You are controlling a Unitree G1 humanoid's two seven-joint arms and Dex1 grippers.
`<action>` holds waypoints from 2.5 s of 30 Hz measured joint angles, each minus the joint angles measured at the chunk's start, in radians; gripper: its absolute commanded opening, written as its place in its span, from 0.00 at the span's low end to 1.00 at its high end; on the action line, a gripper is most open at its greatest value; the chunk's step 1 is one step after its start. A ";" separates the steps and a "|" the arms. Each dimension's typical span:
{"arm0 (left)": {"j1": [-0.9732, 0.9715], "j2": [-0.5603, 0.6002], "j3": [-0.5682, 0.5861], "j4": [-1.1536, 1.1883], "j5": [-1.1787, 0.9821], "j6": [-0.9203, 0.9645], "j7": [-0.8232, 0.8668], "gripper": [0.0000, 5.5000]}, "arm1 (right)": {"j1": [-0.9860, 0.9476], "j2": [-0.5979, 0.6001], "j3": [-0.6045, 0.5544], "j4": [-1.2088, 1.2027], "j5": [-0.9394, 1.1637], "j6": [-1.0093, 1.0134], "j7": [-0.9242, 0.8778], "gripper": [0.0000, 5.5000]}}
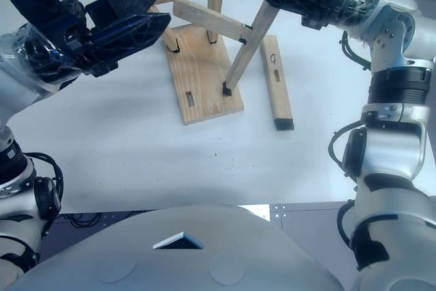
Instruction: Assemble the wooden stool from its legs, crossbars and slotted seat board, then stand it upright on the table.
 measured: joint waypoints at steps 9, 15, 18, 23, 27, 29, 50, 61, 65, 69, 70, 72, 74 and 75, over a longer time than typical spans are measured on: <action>0.059 0.013 -0.048 -0.049 0.043 -0.007 -0.058 0.57 | -0.101 -0.005 0.157 0.033 -0.086 -0.197 0.164 0.39; 0.093 0.011 0.054 -0.094 -0.052 -0.079 -0.083 0.57 | -0.189 -0.021 0.263 0.143 -0.204 -0.335 0.247 0.39; 0.077 0.015 0.157 -0.053 -0.145 -0.132 -0.060 0.57 | -0.178 -0.057 0.277 0.133 -0.230 -0.382 0.249 0.39; 0.074 0.028 0.177 0.000 -0.154 -0.153 -0.012 0.57 | -0.082 -0.126 0.275 -0.012 -0.229 -0.375 0.224 0.39; 0.072 0.009 0.160 0.028 -0.150 -0.161 0.020 0.57 | -0.070 -0.115 0.294 -0.067 -0.230 -0.324 0.160 0.39; 0.070 -0.004 0.147 0.041 -0.141 -0.174 0.046 0.57 | -0.073 -0.110 0.302 -0.106 -0.230 -0.256 0.129 0.39; 0.151 -0.178 0.233 0.092 -0.174 -0.326 0.166 0.57 | 0.138 -0.316 0.158 -0.456 -0.184 0.098 0.002 0.75; 0.123 -0.146 0.231 0.184 -0.120 -0.319 0.278 0.57 | 0.545 0.161 -0.053 -0.733 -0.324 0.539 -0.905 0.75; 0.112 -0.141 0.232 0.190 -0.110 -0.317 0.293 0.57 | 0.595 0.145 -0.036 -0.784 -0.337 0.577 -0.951 0.70; 0.122 -0.155 0.232 0.168 -0.079 -0.329 0.324 0.57 | 0.658 0.014 0.050 -0.844 -0.356 0.563 -0.914 0.56; 0.122 -0.162 0.232 0.162 -0.062 -0.339 0.337 0.57 | 0.666 -0.014 0.062 -0.848 -0.361 0.549 -0.907 0.53; 0.120 -0.175 0.232 0.159 -0.032 -0.357 0.354 0.57 | 0.680 -0.046 0.080 -0.850 -0.363 0.519 -0.906 0.49; 0.117 -0.192 0.229 0.161 0.005 -0.377 0.364 0.57 | 0.691 -0.048 0.080 -0.847 -0.375 0.494 -0.907 0.43; 0.112 -0.196 0.228 0.161 0.020 -0.383 0.370 0.57 | 0.692 -0.045 0.077 -0.838 -0.377 0.481 -0.908 0.42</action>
